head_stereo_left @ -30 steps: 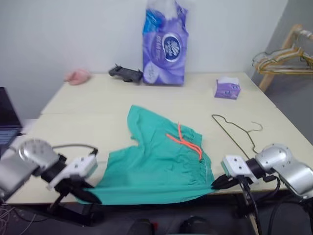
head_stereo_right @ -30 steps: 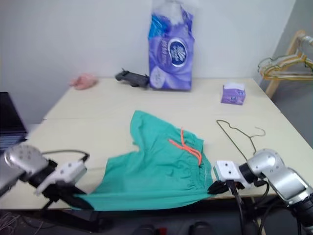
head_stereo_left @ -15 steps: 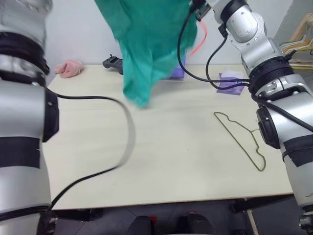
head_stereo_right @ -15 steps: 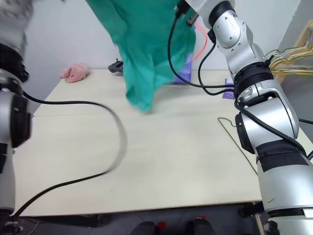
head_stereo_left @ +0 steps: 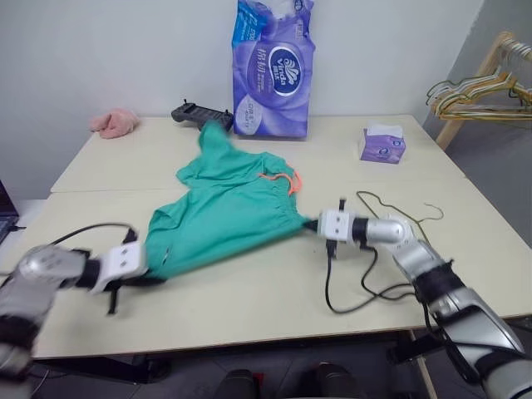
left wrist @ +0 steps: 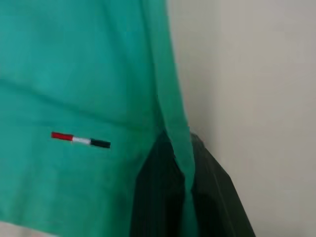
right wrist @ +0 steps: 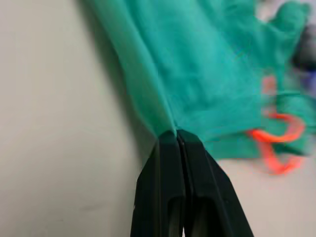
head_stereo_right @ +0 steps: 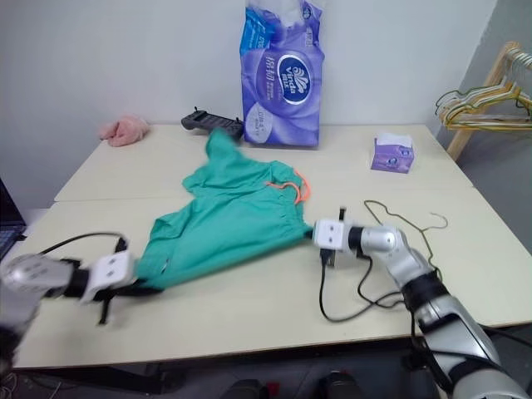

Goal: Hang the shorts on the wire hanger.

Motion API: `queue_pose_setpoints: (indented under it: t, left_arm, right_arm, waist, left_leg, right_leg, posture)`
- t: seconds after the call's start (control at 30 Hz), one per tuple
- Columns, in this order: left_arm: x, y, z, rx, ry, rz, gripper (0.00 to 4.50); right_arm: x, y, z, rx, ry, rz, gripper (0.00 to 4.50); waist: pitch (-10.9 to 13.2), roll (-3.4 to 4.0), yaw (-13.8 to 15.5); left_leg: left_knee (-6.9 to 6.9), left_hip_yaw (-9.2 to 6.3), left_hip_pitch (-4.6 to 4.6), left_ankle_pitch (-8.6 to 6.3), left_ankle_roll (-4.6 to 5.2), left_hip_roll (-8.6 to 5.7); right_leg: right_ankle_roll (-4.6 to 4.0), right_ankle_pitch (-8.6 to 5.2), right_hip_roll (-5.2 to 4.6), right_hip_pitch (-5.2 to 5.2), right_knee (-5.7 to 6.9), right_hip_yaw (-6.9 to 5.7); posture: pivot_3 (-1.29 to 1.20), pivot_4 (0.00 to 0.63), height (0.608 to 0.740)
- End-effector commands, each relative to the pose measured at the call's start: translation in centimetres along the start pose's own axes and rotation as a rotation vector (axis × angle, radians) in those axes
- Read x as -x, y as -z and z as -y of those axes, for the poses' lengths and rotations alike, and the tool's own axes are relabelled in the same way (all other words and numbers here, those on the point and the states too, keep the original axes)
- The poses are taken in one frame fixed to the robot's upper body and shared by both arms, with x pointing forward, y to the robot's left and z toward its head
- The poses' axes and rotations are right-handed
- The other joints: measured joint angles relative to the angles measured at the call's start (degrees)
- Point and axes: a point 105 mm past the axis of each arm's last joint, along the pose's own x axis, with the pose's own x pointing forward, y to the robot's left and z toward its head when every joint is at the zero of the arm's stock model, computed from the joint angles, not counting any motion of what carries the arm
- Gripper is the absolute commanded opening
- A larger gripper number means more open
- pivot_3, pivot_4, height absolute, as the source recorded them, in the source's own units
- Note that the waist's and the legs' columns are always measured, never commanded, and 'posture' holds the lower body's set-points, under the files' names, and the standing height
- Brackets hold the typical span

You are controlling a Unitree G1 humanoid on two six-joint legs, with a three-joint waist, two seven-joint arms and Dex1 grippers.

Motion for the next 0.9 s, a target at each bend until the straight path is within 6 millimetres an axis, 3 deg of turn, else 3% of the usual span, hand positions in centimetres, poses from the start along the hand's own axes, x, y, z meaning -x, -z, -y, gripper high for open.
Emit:
queue_pose_setpoints:
  t: [0.03,0.2,0.3,0.5,0.57,0.63,0.67,0.73,0.77,0.8,0.83,0.87,0.9]
  left_arm:
    - [1.5,-0.8,1.9,0.054,0.02,-0.035,0.03]
    - [0.7,-2.0,3.7,0.075,0.074,-0.046,0.03]
    - [0.3,-2.4,4.2,0.069,0.113,-0.043,0.03]
    - [-0.3,-1.7,4.1,0.047,0.14,-0.047,0.03]
    - [-0.3,-2.6,3.8,0.1,0.187,-0.001,0.03]
    - [0.0,-5.3,0.2,0.154,0.237,0.09,0.03]
    - [-0.2,-6.2,-3.8,0.133,0.145,0.116,0.03]
    - [0.5,-11.0,-17.2,0.015,-0.491,0.112,0.03]
    - [4.7,-15.1,-22.9,-0.088,-0.946,0.071,0.03]
    - [10.5,-19.1,-25.5,-0.162,-1.315,0.082,0.03]
    - [17.6,-23.1,-25.7,-0.17,-1.626,0.214,0.03]
    - [22.0,-25.1,-25.0,-0.155,-1.801,0.317,0.03]
    - [25.3,-26.6,-24.0,-0.14,-1.891,0.424,0.03]
  right_arm:
    - [2.0,-1.5,-0.2,-0.014,0.003,-0.018,0.0]
    - [3.1,-2.1,-4.5,-0.115,-0.091,-0.051,0.0]
    - [3.6,-1.4,-6.2,-0.134,-0.124,-0.109,0.0]
    - [4.4,-1.6,-7.1,-0.268,-0.105,-0.132,0.0]
    - [5.1,-2.2,-7.2,-0.359,-0.191,-0.114,0.0]
    - [5.5,-2.6,-3.6,-0.371,-0.281,-0.073,0.0]
    - [5.1,-2.1,0.1,-0.335,-0.23,-0.075,0.0]
    - [5.0,-0.4,14.1,-0.326,0.286,-0.161,0.0]
    - [7.6,-1.3,21.1,-0.157,0.656,-0.281,0.0]
    - [11.5,-3.9,26.1,0.051,0.961,-0.365,0.0]
    - [16.6,-8.3,29.6,0.215,1.258,-0.34,0.0]
    - [19.9,-11.3,31.1,0.31,1.441,-0.305,0.0]
    - [21.7,-13.5,31.7,0.335,1.518,-0.227,0.0]
  waist:
    - [0.49,0.75,0.95]
    - [1.1,1.2,3.08]
    - [1.05,0.99,3.73]
    - [0.96,0.59,3.13]
    - [1.03,0.58,2.88]
    - [1.31,0.54,2.86]
    - [1.55,0.75,3.27]
    - [1.6,0.56,4.15]
    - [2.09,-0.01,4.63]
    - [2.2,-0.5,5.07]
    - [2.08,-1.03,5.36]
    - [1.85,-1.38,5.41]
    - [1.72,-1.57,5.27]
  left_leg:
    - [0.0,0.06,0.31,-0.02,0.03,-0.01]
    - [0.04,0.15,1.84,0.02,0.11,0.43]
    - [0.05,0.17,1.86,0.04,0.07,0.51]
    - [0.06,0.33,1.35,0.02,0.1,0.51]
    - [0.04,0.29,1.34,-0.01,0.14,0.53]
    - [0.05,0.25,1.36,-0.02,0.14,0.55]
    - [0.18,0.17,1.38,0.0,0.15,0.48]
    - [0.36,0.18,1.2,0.47,0.35,0.31]
    - [0.35,0.11,1.37,0.92,0.86,0.34]
    - [0.2,-0.07,0.8,1.65,-0.1,0.61]
    - [-0.01,-0.12,-0.24,2.17,-0.95,0.66]
    - [-0.02,-0.05,-1.3,2.39,-1.54,0.71]
    - [0.03,-0.02,-2.26,2.43,-1.93,0.78]
  right_leg:
    - [-0.03,-0.04,-0.01,0.35,-0.04,0.01]
    - [-0.37,-0.7,0.08,1.74,-0.27,-0.58]
    - [-0.48,-0.78,0.09,1.84,-0.21,-0.76]
    - [-0.19,-0.76,0.2,1.67,-0.16,-0.61]
    - [-0.15,-0.8,0.24,1.67,-0.15,-0.66]
    - [-0.29,-0.89,0.27,1.71,-0.17,-0.69]
    - [-0.42,-0.96,0.53,1.79,-0.1,-0.82]
    - [-0.34,-0.9,1.24,1.82,-0.2,-0.8]
    - [-0.26,-0.47,1.46,2.11,-0.31,-0.75]
    - [-0.81,1.07,1.58,1.57,-0.52,-0.56]
    - [-0.67,1.66,1.38,0.46,-0.57,-0.39]
    - [-1.19,2.07,1.3,-0.79,-0.15,-0.24]
    - [-1.24,1.99,1.25,-2.03,0.05,-0.14]
  posture:
    - [0.25,0.065,0.74]
    - [0.23,0.069,0.74]
    - [0.22,0.069,0.74]
    - [0.19,0.069,0.74]
    - [0.18,0.066,0.74]
    - [0.2,0.043,0.74]
    - [0.2,0.023,0.74]
    - [0.2,0.002,0.74]
    - [0.2,0.0,0.74]
    - [0.19,0.0,0.74]
    - [0.19,0.0,0.74]
    - [0.19,0.0,0.74]
    - [0.18,0.0,0.74]
